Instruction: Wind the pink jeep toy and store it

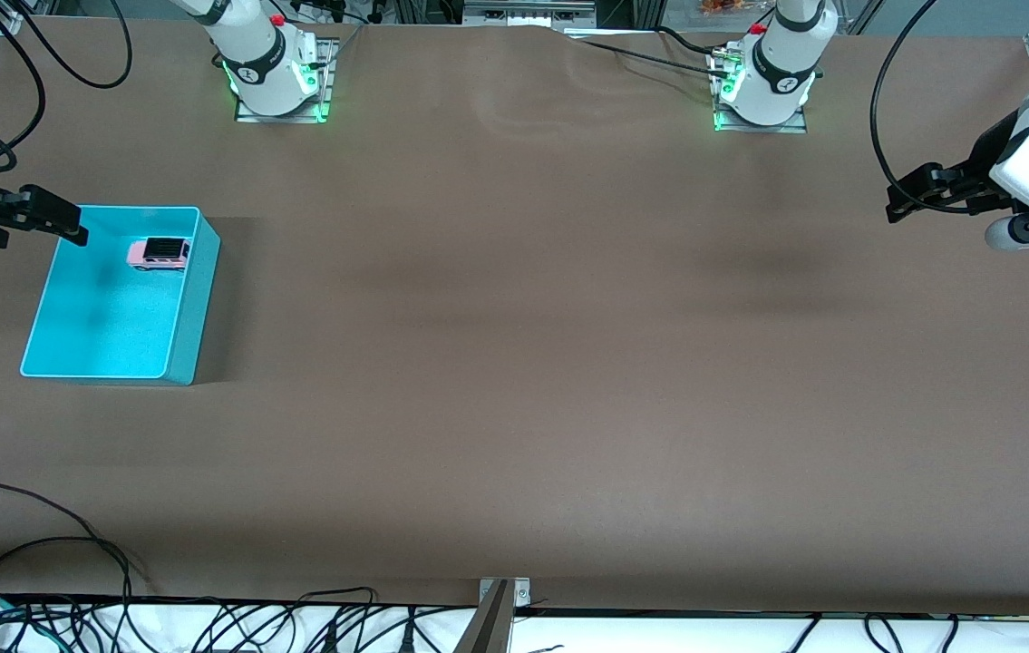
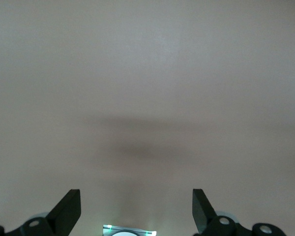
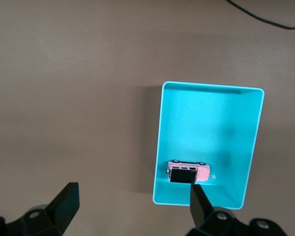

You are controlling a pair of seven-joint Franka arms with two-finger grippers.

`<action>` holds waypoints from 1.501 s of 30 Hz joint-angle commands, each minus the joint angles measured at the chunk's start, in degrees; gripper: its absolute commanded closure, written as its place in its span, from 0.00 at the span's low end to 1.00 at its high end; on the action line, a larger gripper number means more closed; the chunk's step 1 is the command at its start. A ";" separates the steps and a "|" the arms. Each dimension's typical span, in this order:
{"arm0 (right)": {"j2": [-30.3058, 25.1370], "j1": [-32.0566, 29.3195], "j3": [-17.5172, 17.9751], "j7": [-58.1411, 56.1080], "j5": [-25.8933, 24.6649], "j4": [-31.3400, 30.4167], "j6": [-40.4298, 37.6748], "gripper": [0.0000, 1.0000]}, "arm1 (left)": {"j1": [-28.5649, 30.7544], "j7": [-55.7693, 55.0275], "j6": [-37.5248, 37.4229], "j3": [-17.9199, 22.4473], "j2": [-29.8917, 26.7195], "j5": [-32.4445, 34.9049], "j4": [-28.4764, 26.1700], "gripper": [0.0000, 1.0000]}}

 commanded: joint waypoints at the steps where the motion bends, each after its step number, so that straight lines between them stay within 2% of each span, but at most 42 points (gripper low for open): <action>1: -2.63 0.34 0.00 1.00 -0.80 -1.75 -1.21 0.00 | 0.01 0.50 -1.53 -0.15 0.62 0.12 2.02 0.00; 9: -8.00 0.34 -0.09 0.92 -1.24 -7.47 -0.06 0.00 | 0.10 0.67 -1.62 -0.15 0.62 0.12 2.02 0.00; 15: -7.48 0.34 0.00 0.83 -2.64 -6.77 0.02 0.00 | 0.28 0.76 -1.70 0.11 0.45 0.20 2.02 0.00; 39: -5.28 0.87 0.09 0.74 -2.56 -4.40 0.29 0.00 | 0.19 0.76 -2.76 0.03 0.54 -0.06 2.11 0.00; 45: -5.11 0.87 0.00 0.74 -2.56 -4.40 0.29 0.00 | 0.28 0.85 -2.76 0.20 0.54 0.03 4.74 0.00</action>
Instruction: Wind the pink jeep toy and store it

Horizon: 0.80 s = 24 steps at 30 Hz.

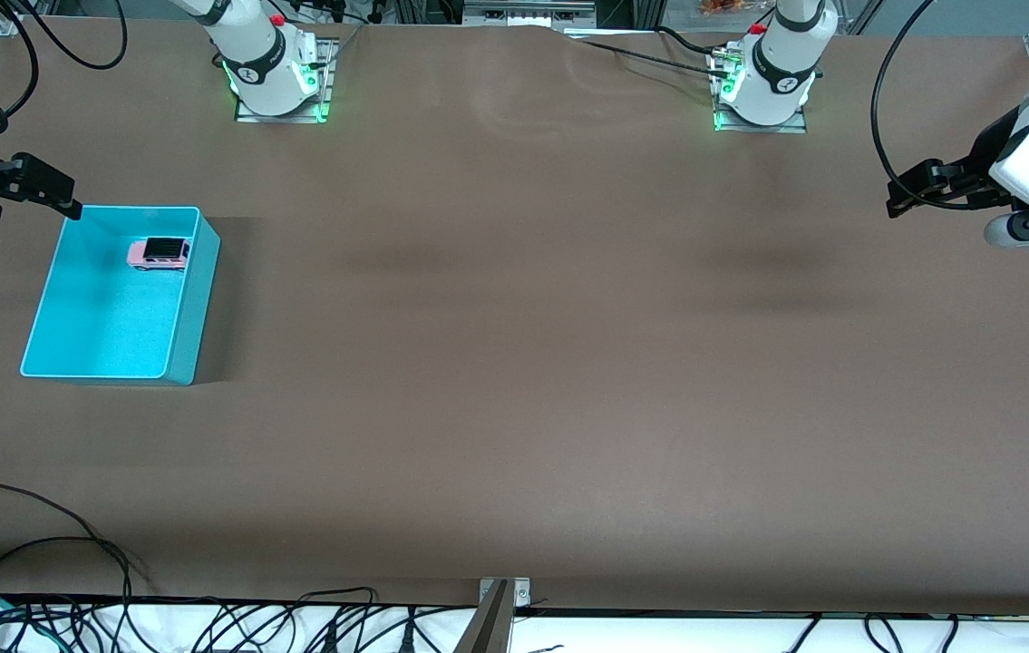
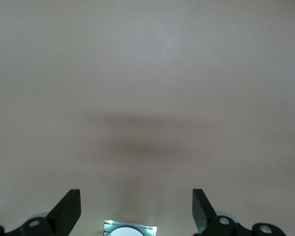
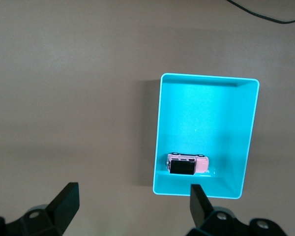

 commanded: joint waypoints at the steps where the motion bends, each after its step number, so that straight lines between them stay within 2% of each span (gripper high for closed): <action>1: 0.48 0.32 -0.09 0.66 -1.00 0.91 -0.14 0.00 | 0.31 0.85 -1.40 0.21 0.54 0.03 4.06 0.00; 24: 1.18 0.32 0.00 0.30 -0.92 1.26 -0.23 0.00 | 0.67 0.76 -1.40 0.04 0.36 -0.32 4.41 0.00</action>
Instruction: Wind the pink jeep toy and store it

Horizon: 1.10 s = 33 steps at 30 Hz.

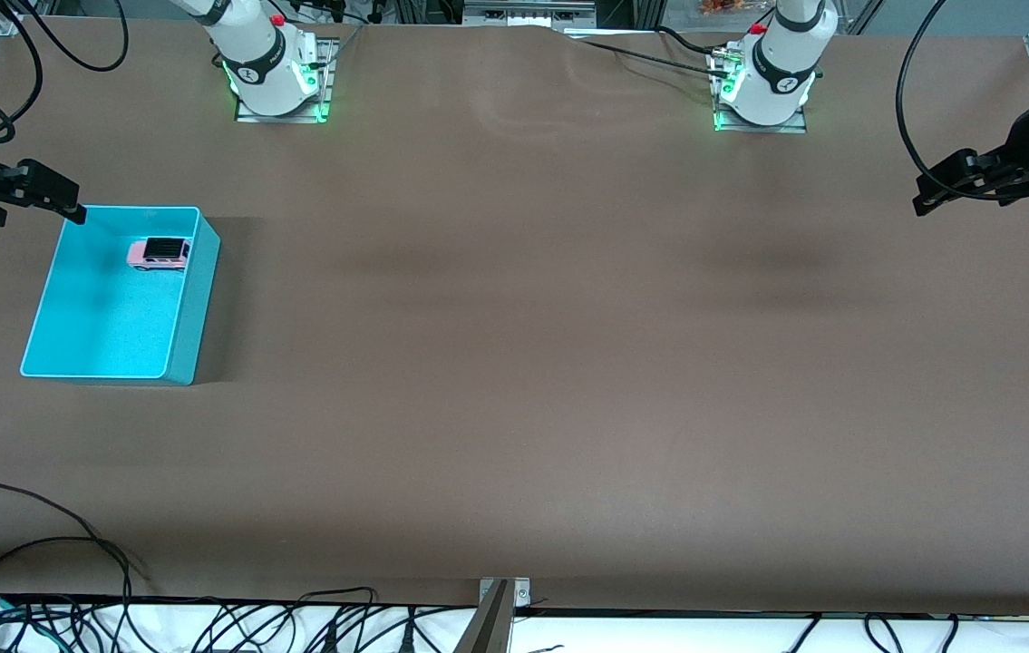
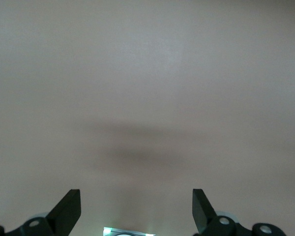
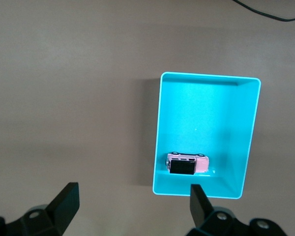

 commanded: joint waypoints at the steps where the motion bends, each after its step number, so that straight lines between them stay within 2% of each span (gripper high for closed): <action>1: 0.39 0.30 0.00 0.22 -0.91 1.16 -0.39 0.00 | -0.66 0.49 -1.30 -0.70 0.41 -0.50 1.69 0.00; 14: 0.39 0.65 0.00 0.31 -0.91 1.16 -0.48 0.00 | -0.58 0.75 -1.30 -0.96 0.33 -1.11 1.78 0.00; 18: 0.39 1.00 0.00 0.31 -0.91 1.16 -0.48 0.00 | -0.14 0.57 -1.30 -0.53 0.33 -3.49 1.69 0.00; 33: 0.39 1.00 -0.09 0.31 -0.91 1.16 -0.56 0.00 | -0.05 0.22 -1.30 -0.79 0.33 -3.49 1.78 0.00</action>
